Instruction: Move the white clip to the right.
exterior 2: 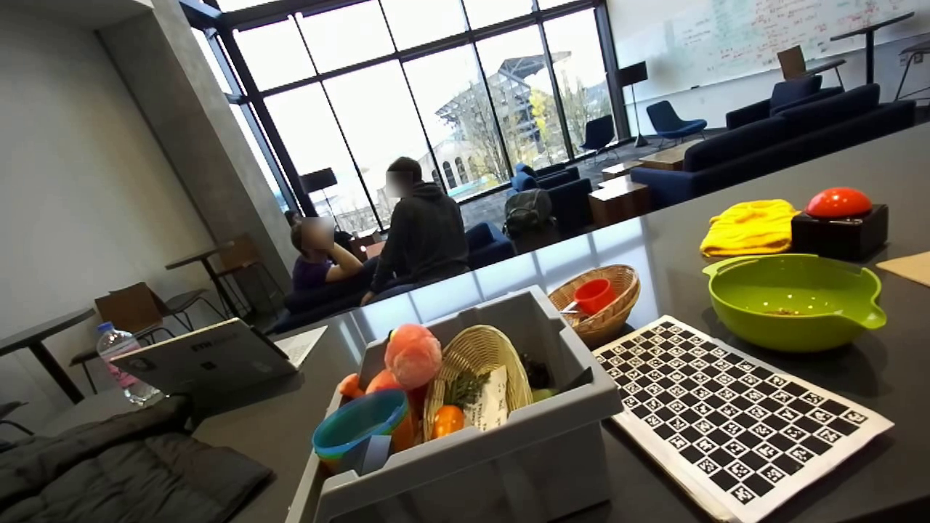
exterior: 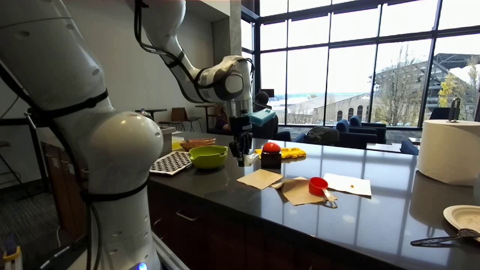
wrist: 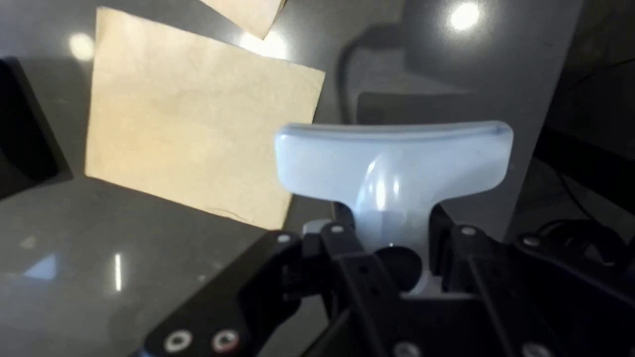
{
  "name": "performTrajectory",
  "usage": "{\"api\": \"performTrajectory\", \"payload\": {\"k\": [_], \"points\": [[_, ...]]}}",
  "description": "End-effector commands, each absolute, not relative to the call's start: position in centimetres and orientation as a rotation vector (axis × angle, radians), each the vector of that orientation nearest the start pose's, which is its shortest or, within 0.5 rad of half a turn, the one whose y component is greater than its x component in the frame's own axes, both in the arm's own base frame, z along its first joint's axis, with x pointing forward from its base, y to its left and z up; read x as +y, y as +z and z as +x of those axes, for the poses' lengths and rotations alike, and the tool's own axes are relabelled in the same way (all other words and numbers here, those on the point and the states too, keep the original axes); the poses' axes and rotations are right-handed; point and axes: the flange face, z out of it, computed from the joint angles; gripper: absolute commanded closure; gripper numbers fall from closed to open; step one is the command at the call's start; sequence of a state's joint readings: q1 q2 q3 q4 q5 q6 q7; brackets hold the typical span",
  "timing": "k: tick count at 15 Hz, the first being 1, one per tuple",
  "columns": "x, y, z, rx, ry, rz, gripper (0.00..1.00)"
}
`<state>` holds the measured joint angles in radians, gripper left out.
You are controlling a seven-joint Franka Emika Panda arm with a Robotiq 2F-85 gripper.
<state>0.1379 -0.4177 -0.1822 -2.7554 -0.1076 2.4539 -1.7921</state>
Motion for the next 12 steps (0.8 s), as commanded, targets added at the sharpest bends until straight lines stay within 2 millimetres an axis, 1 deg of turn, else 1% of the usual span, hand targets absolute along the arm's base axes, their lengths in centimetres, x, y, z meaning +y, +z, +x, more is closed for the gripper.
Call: {"api": "performTrajectory", "payload": {"k": [1,4,6,7,10,12], "points": [[-0.3,34.5,38.3,2.641,0.044,1.639,0.89],[0.0,34.4,39.1,2.795,-0.03,1.437,0.89],[-0.4,34.6,40.0,2.882,-0.062,1.285,0.89],[-0.7,34.7,40.5,2.903,-0.06,1.243,0.89],[-2.6,34.9,42.0,2.926,-0.038,1.18,0.89],[-4.2,34.8,42.7,2.925,-0.008,1.188,0.89]]}}
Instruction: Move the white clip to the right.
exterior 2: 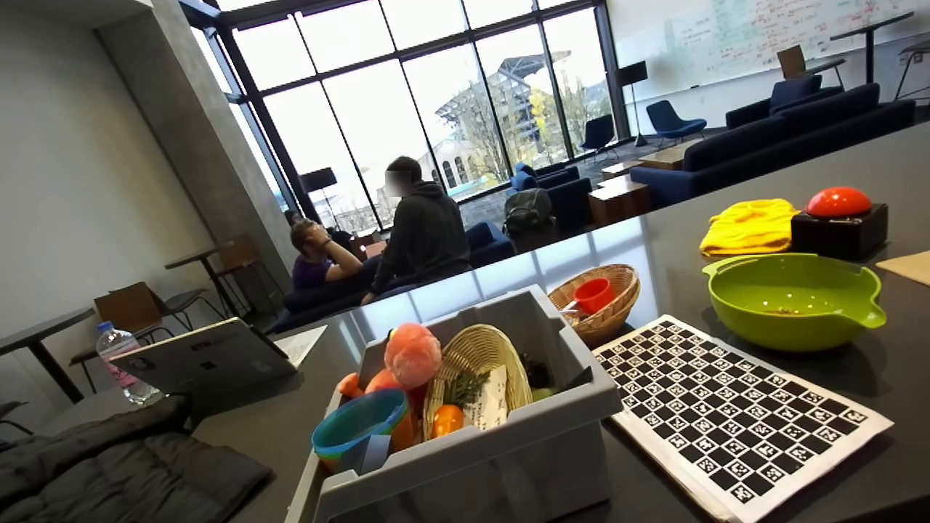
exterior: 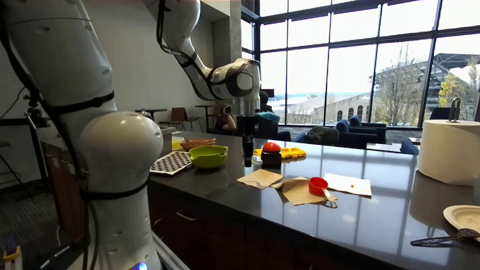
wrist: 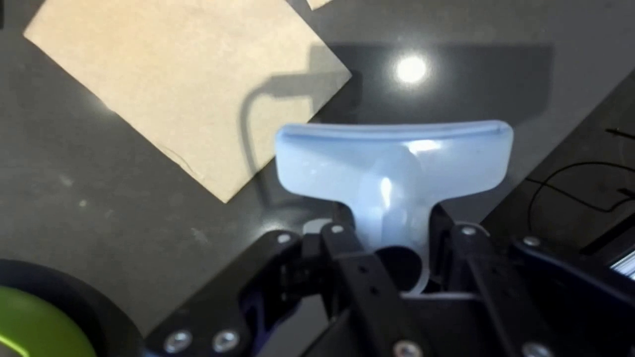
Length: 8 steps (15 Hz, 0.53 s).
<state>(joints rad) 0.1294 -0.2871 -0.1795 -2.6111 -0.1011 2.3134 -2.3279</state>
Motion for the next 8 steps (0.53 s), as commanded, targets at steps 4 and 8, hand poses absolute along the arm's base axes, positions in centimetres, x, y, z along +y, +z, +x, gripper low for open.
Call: {"api": "performTrajectory", "payload": {"k": [4,8], "points": [[-7.0,33.8,43.6,2.92,0.103,1.27,0.89],[-9.7,32.7,43.4,2.902,0.209,1.368,0.89]]}}
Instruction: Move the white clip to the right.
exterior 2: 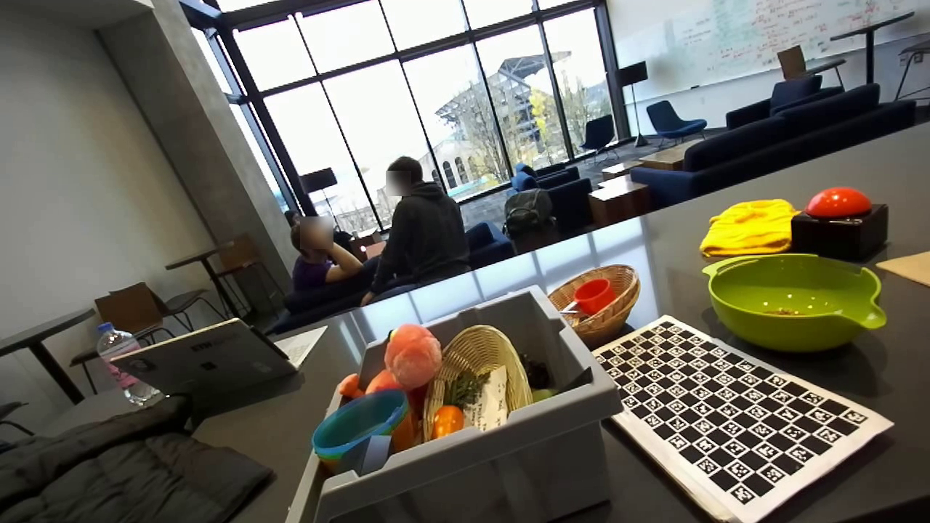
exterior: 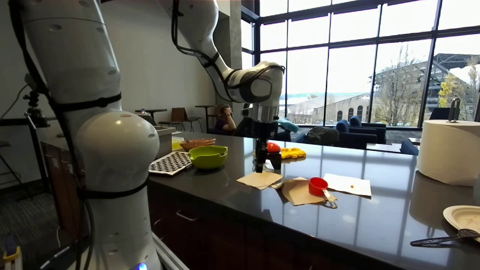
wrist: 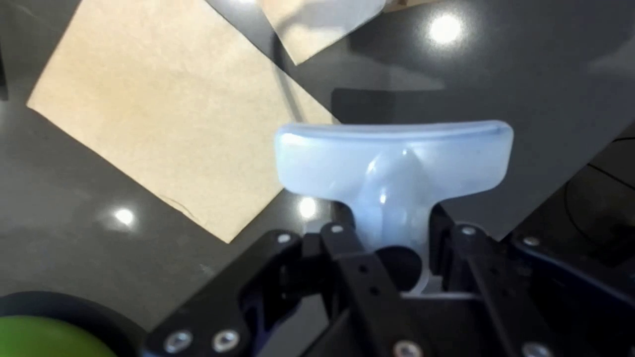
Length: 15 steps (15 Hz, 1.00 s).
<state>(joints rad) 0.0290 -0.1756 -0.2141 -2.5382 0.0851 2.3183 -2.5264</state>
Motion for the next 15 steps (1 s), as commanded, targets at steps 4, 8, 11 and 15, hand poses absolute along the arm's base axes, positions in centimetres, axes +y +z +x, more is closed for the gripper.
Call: {"api": "performTrajectory", "payload": {"k": [4,8,11,15], "points": [[-12.5,31.7,42.5,2.868,0.26,1.474,0.89],[-14.1,31.2,41.5,2.823,0.272,1.578,0.89],[-14.9,30.9,40.8,2.798,0.274,1.607,0.89],[-16.3,30.0,39.7,2.773,0.273,1.666,0.89]]}}
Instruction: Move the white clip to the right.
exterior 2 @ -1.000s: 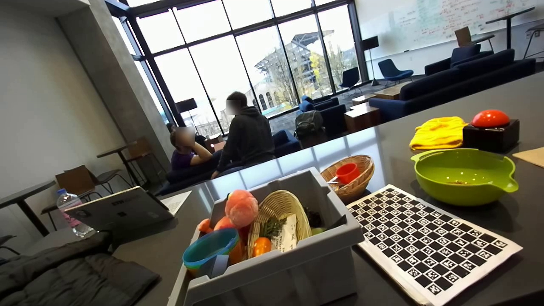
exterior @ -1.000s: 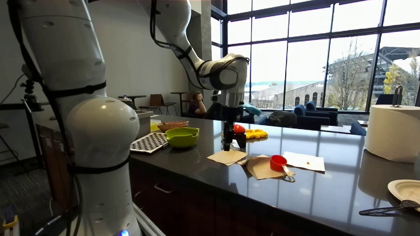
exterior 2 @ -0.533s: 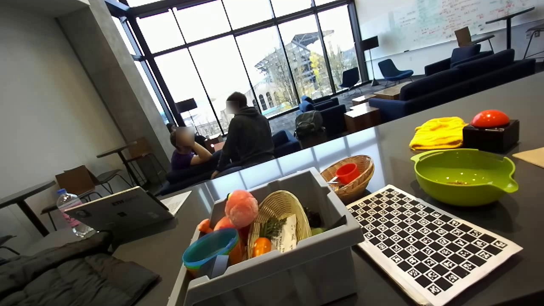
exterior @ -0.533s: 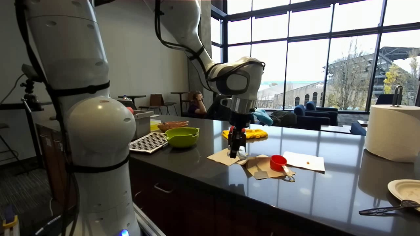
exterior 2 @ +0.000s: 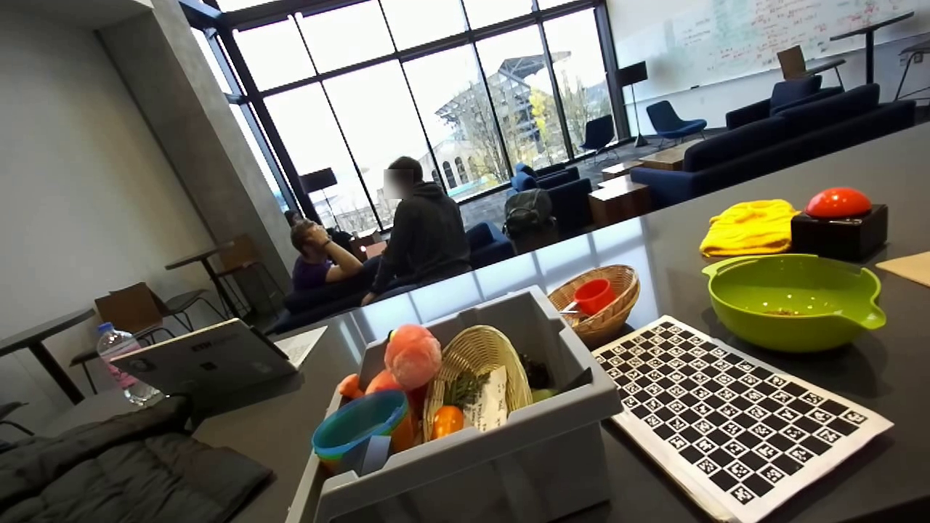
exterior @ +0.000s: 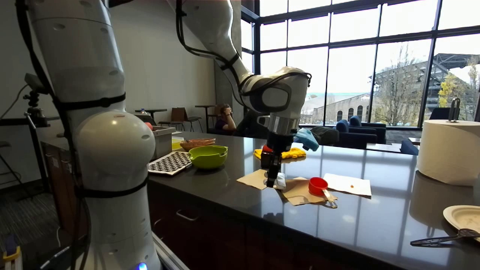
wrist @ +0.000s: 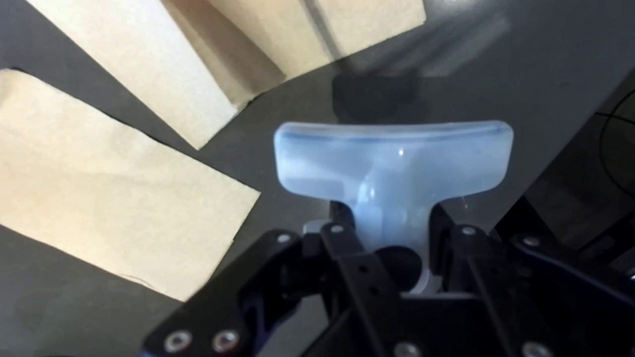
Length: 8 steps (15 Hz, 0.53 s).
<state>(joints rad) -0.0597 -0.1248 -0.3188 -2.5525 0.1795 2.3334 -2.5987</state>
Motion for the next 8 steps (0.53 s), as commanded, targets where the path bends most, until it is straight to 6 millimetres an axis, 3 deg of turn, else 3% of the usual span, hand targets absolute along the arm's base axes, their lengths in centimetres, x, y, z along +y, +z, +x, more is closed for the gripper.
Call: {"api": "performTrajectory", "payload": {"k": [1,8], "points": [[-16.6,29.8,39.4,2.768,0.278,1.684,0.89],[-16.6,28.5,38.4,2.767,0.312,1.749,0.89]]}}
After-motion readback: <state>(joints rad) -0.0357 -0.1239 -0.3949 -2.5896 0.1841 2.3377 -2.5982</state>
